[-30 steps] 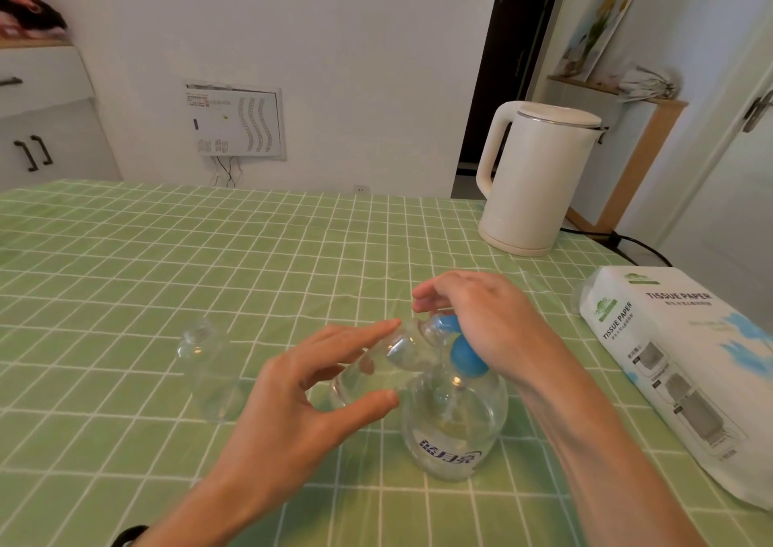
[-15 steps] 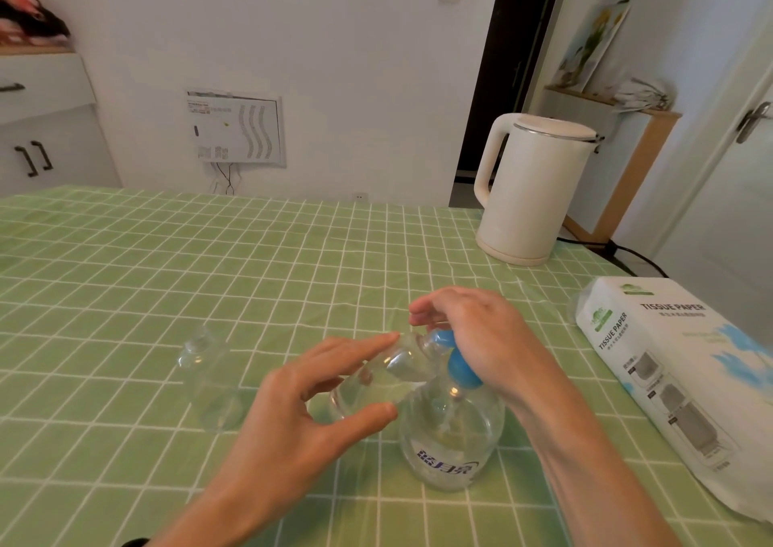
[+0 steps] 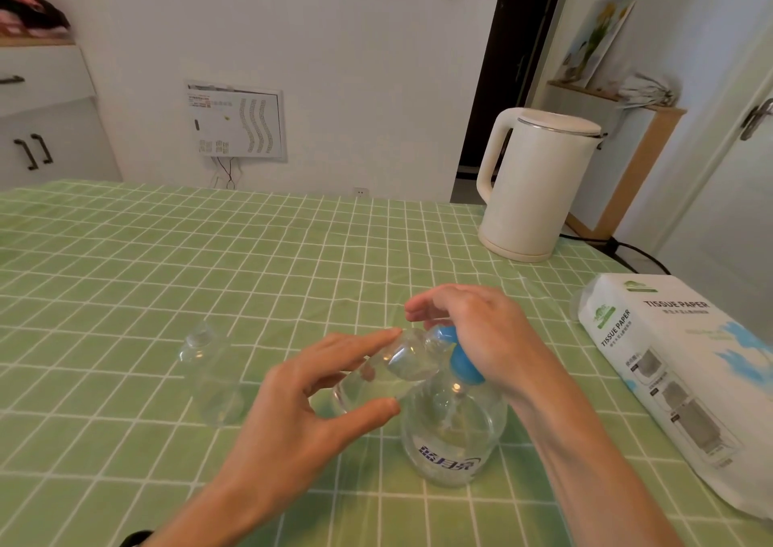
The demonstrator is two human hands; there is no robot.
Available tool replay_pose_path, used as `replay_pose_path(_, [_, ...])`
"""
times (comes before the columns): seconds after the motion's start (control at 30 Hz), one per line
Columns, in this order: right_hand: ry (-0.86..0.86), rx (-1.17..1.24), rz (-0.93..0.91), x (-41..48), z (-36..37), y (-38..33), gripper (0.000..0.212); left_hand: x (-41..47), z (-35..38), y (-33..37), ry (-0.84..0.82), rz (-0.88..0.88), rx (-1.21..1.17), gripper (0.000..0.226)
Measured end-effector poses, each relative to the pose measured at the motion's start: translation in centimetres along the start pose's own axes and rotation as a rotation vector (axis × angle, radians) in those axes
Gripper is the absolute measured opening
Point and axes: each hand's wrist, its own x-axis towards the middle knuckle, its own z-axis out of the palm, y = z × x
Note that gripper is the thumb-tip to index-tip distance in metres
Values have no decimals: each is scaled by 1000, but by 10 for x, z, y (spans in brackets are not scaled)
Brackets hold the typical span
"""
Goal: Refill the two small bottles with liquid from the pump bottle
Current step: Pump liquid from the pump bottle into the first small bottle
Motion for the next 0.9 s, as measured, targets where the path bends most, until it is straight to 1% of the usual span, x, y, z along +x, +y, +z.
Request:
replay_pose_path(0.43, [51, 4, -56, 1, -3, -1, 32, 0, 0, 3, 9, 7, -26, 56])
replay_pose_path(0.63, [-16, -7, 26, 1, -1, 0, 34, 0, 0, 1, 2, -2, -8, 56])
replay_pose_path(0.9, [59, 16, -42, 0, -3, -2, 31, -1, 1, 3, 13, 7, -23, 57])
